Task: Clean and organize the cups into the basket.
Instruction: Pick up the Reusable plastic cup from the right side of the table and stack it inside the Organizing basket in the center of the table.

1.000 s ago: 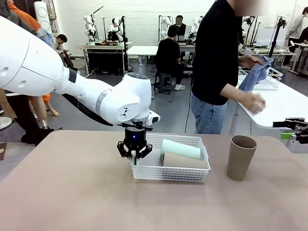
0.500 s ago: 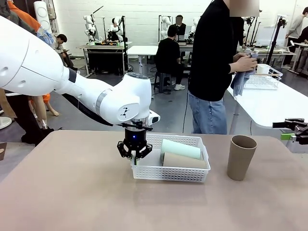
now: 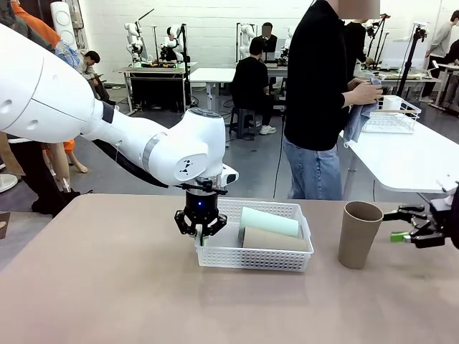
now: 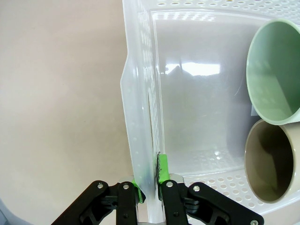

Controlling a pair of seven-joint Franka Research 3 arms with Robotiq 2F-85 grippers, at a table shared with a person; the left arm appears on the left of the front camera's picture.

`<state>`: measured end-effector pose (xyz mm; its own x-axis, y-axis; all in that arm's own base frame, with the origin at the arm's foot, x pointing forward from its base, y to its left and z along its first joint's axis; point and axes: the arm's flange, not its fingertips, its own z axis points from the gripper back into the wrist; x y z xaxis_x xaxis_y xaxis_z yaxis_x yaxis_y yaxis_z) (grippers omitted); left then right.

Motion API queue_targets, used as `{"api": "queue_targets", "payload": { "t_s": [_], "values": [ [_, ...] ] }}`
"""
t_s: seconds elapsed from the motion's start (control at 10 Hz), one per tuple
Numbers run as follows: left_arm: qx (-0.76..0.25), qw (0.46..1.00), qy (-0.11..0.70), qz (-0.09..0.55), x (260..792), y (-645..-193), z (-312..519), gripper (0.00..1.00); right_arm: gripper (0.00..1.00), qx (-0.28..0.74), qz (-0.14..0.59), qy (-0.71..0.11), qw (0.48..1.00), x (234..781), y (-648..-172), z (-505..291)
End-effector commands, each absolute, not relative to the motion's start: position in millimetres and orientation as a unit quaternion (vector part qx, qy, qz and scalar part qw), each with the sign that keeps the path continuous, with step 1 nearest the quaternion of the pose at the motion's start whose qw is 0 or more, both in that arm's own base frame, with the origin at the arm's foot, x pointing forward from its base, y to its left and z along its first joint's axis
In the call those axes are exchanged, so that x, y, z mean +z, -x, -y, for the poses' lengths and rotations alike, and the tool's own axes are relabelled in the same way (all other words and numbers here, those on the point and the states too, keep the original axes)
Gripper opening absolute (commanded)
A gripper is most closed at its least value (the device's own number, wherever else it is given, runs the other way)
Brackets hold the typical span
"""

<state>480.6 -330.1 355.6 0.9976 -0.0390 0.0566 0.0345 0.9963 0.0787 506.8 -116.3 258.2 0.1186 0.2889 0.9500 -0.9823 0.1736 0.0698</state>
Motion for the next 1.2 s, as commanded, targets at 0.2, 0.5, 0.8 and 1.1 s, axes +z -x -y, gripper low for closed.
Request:
{"api": "queue_targets", "payload": {
  "t_s": [0.2, 0.5, 0.8, 1.1],
  "values": [
    [-0.020, 0.999, -0.040, 0.029, 355, -480, 331, 0.00, 1.00, 0.503, 0.435, -0.366, 0.651, 241, -505, 102],
    [-0.020, 0.999, -0.040, 0.029, 355, -480, 331, 0.00, 1.00, 0.505, 0.415, -0.397, 0.645, 236, -508, 109],
    [-0.020, 0.999, -0.040, 0.029, 355, -480, 331, 0.00, 1.00, 0.504, 0.415, -0.391, 0.649, 235, -509, 108],
    [-0.020, 0.999, -0.040, 0.029, 355, -480, 331, 0.00, 1.00, 0.544, 0.398, -0.452, 0.584, 243, -504, 80]
  ]
}}
